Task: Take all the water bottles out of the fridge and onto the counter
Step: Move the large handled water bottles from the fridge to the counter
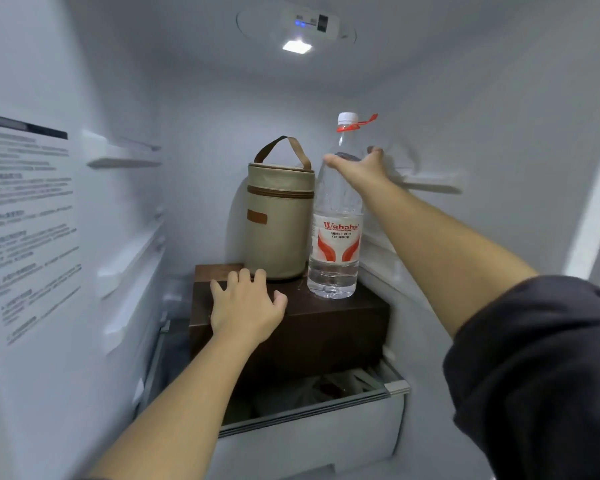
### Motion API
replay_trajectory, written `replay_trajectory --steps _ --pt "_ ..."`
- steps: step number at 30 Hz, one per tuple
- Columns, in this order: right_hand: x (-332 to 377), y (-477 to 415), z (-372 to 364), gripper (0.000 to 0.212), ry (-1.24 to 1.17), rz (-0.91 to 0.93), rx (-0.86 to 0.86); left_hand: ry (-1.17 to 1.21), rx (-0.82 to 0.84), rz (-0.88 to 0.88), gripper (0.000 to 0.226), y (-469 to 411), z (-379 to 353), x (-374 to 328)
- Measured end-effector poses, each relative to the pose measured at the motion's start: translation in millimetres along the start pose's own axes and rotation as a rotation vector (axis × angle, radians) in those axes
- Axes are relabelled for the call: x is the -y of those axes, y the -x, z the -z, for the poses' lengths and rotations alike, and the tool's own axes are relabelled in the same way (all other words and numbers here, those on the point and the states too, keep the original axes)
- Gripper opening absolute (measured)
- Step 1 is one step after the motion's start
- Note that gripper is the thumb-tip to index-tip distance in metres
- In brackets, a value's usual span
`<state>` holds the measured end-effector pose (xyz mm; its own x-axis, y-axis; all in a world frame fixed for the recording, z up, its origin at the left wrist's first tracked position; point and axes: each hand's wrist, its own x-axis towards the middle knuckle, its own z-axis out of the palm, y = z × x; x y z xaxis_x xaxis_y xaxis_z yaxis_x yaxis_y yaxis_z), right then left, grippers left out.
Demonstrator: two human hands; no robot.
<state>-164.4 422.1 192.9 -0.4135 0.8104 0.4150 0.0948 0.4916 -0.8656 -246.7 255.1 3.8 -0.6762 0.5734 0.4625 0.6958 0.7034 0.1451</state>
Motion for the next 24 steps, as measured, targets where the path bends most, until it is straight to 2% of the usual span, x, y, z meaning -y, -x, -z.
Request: replay_trajectory --steps 3,6,10,15,18,20,22,24 --pt "2.8 1.1 -2.7 0.085 0.05 0.015 0.06 0.008 -0.011 -0.002 0.053 0.8 -0.6 0.7" --pt "2.0 5.4 -0.9 0.065 0.058 0.041 0.013 0.014 -0.026 -0.004 0.053 0.7 -0.8 0.9" --pt "4.1 12.2 10.5 0.058 0.033 0.069 -0.016 0.023 -0.029 -0.004 0.053 0.1 -1.7 1.2" --pt "19.9 25.5 24.1 0.057 0.08 0.079 0.129 0.036 -0.029 -0.008 0.053 0.9 -1.1 0.4" --pt "40.1 23.9 30.1 0.052 -0.006 0.078 0.055 0.089 -0.072 -0.019 0.052 1.2 -1.2 2.0" --pt "46.3 23.6 28.4 0.046 -0.055 0.076 0.015 0.256 -0.149 -0.004 0.054 1.3 0.1 2.3" --pt "45.6 23.5 25.5 0.04 -0.089 0.084 0.015 0.541 -0.204 -0.011 0.068 3.7 2.6 -6.3" --pt "44.7 24.5 26.5 0.034 -0.09 0.1 0.023 0.809 -0.081 -0.06 0.097 7.0 6.3 -24.3"
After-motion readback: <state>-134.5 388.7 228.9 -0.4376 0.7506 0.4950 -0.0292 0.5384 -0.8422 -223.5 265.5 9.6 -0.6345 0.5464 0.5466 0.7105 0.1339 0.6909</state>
